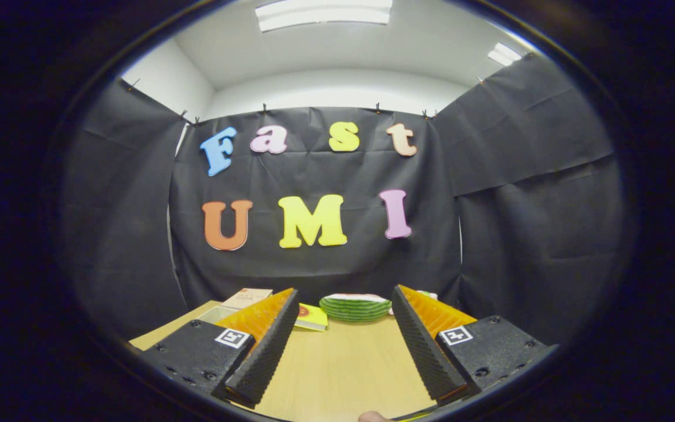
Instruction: Open the storage box then place both shoes into the box .Put the left shoe in first, then the right shoe, with the right side of both shoes facing outward in a uniform manner.
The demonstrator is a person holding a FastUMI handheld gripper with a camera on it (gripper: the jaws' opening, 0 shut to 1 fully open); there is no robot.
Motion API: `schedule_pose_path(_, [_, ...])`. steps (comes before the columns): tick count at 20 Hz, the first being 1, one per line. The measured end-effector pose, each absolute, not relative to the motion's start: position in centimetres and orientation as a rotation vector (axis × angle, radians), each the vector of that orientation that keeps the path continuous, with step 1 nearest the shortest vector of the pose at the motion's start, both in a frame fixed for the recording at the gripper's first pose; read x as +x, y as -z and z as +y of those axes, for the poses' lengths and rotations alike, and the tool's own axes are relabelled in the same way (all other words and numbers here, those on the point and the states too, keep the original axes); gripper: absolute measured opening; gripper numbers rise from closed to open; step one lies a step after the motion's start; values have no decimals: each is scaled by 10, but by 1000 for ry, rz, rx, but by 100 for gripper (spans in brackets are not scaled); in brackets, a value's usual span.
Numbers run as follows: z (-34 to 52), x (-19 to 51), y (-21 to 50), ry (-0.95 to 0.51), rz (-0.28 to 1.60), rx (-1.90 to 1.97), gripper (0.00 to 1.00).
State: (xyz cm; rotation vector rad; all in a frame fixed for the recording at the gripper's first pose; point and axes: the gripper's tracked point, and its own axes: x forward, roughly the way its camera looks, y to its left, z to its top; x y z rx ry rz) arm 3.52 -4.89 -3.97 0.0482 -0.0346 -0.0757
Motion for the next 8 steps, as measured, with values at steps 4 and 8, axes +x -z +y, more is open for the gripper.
schedule_pose_path(4, [-54,30,40,76,-27,58,100])
schedule_pose_path(8, [-50,23,36,54,-30,56,100])
